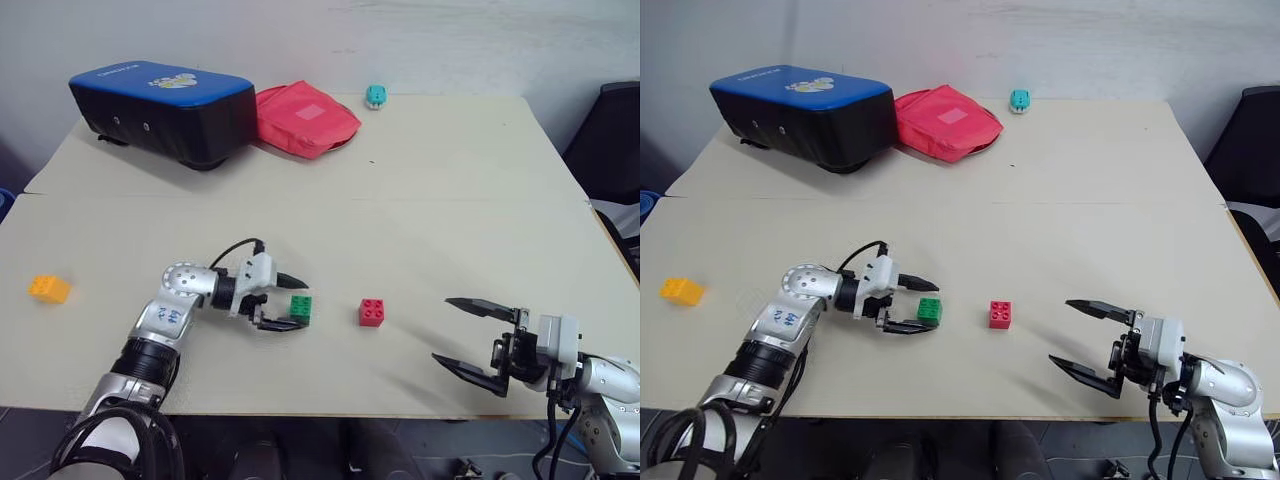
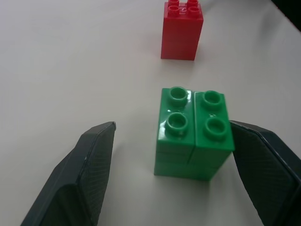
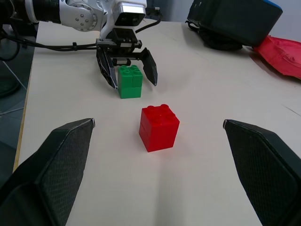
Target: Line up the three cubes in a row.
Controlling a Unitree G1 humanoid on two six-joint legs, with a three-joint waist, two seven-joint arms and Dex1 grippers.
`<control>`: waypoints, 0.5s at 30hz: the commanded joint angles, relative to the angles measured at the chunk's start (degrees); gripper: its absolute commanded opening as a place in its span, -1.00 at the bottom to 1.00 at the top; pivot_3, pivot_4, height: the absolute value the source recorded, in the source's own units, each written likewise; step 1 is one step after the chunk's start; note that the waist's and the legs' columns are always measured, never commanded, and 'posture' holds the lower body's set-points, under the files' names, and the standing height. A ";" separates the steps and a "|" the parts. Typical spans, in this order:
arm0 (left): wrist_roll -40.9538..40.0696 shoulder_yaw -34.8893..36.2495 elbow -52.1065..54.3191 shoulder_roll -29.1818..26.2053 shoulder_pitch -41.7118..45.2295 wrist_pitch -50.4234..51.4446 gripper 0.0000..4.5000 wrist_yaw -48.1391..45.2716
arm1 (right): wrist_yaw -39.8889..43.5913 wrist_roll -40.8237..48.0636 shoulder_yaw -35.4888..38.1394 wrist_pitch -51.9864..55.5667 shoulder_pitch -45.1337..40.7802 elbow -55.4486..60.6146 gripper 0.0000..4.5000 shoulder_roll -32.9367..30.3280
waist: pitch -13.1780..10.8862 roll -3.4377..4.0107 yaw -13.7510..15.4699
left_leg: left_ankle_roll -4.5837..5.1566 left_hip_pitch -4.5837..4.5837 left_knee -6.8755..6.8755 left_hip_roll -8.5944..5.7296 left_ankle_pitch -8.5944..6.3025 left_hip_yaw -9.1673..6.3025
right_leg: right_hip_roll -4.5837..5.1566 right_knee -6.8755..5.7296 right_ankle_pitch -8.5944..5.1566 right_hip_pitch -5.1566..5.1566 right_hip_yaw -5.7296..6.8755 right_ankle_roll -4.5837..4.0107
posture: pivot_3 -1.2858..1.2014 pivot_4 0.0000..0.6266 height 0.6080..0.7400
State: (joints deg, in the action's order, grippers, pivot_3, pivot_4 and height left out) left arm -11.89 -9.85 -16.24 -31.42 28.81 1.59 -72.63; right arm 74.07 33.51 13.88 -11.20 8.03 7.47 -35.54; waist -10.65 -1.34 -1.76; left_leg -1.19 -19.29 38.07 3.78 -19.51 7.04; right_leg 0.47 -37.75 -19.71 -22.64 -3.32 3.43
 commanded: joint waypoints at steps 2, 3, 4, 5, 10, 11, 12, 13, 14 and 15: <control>-2.39 4.07 3.29 -5.28 -5.59 -2.27 0.73 -2.58 | 0.06 0.19 0.00 -0.23 -1.02 0.74 1.00 -0.42 | 0.00 0.00 -0.20 | 0.00 0.02 -0.01 0.01 0.00 0.01 | 0.00 0.00 -0.01 0.00 0.00 -0.01 | 0.03 -0.52 1.00; -2.61 5.80 3.54 -7.00 -7.69 -3.21 0.73 -2.23 | 0.31 0.31 -0.19 -0.30 -1.63 0.42 1.00 -0.30 | 0.00 0.00 -0.20 | 0.00 0.02 -0.01 0.01 0.00 0.01 | 0.00 -0.01 -0.01 0.00 0.00 -0.01 | 0.03 -0.52 1.00; -2.74 6.99 3.76 -8.14 -9.11 -3.81 0.73 -1.94 | 0.52 0.41 -0.29 -0.34 -2.00 0.25 1.00 -0.22 | 0.00 0.00 -0.26 | 0.00 0.02 -0.01 0.01 0.00 0.00 | 0.01 -0.01 -0.01 0.00 0.00 -0.02 | 0.03 -0.52 1.00; -2.79 8.81 4.27 -9.11 -10.88 -5.11 0.73 -0.66 | 0.64 0.56 -0.38 -0.38 -2.57 -0.08 1.00 -0.04 | 0.00 0.00 -0.29 | 0.01 0.03 -0.02 0.02 -0.01 0.00 | 0.02 -0.01 -0.01 0.00 0.01 -0.02 | 0.03 -0.52 1.00; -6.27 24.40 14.32 -9.53 -26.69 -4.65 0.73 10.92 | 0.47 1.56 -1.78 -2.01 -8.15 -1.11 1.00 3.03 | -0.01 -0.02 -1.00 | 0.05 0.03 -0.07 0.05 -0.05 -0.01 | 0.08 0.01 -0.02 0.00 0.03 -0.04 | 0.03 -0.52 1.00; -7.53 29.31 18.12 -8.28 -31.82 -2.13 0.81 14.87 | 0.12 1.50 -2.69 -1.70 -9.57 -0.85 1.00 3.82 | -0.02 -0.03 -1.41 | 0.06 0.01 -0.08 0.06 -0.07 -0.03 | 0.10 0.02 -0.02 -0.01 0.05 -0.04 | 0.03 -0.52 1.00; -9.30 34.35 21.54 -6.57 -37.18 0.18 0.89 18.26 | 1.02 1.38 -3.95 -1.37 -10.48 -0.51 1.00 3.92 | -0.01 -0.02 -1.54 | 0.08 0.00 -0.11 0.07 -0.09 -0.04 | 0.12 0.02 -0.02 -0.02 0.06 -0.04 | 0.03 -0.52 1.00; -10.60 37.66 24.10 -5.42 -40.89 1.94 0.99 20.69 | 1.81 1.29 -4.77 -1.23 -11.09 -0.36 1.00 3.95 | -0.02 -0.04 -1.80 | 0.06 0.01 -0.12 0.07 -0.11 -0.05 | 0.13 0.04 -0.03 -0.02 0.07 -0.04 | 0.03 -0.52 1.00; -10.92 41.45 25.97 -3.48 -45.41 2.03 0.99 22.96 | 2.23 1.42 -5.41 -1.19 -11.65 -0.45 1.00 4.23 | -0.01 -0.05 -1.71 | 0.03 0.01 -0.14 0.10 -0.13 -0.05 | 0.12 0.05 -0.04 -0.02 0.07 -0.07 | 0.03 -0.52 1.00; -11.52 44.92 27.20 -1.44 -49.11 2.08 0.99 25.20 | 2.40 1.57 -5.87 -0.92 -12.03 -0.62 1.00 4.36 | -0.05 -0.11 -1.54 | 0.05 0.01 -0.14 0.10 -0.15 -0.09 | 0.12 0.07 -0.06 -0.02 0.11 -0.09 | 0.03 -0.52 1.00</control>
State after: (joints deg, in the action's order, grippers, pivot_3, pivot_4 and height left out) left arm -21.08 28.35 7.03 -34.93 -16.32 3.22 -51.71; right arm 75.71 33.92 8.26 -12.15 -3.93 5.33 -31.34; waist -10.70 -1.45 -3.30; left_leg -1.02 -19.31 37.94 3.88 -19.73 6.89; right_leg 0.57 -37.66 -19.78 -22.67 -3.15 3.33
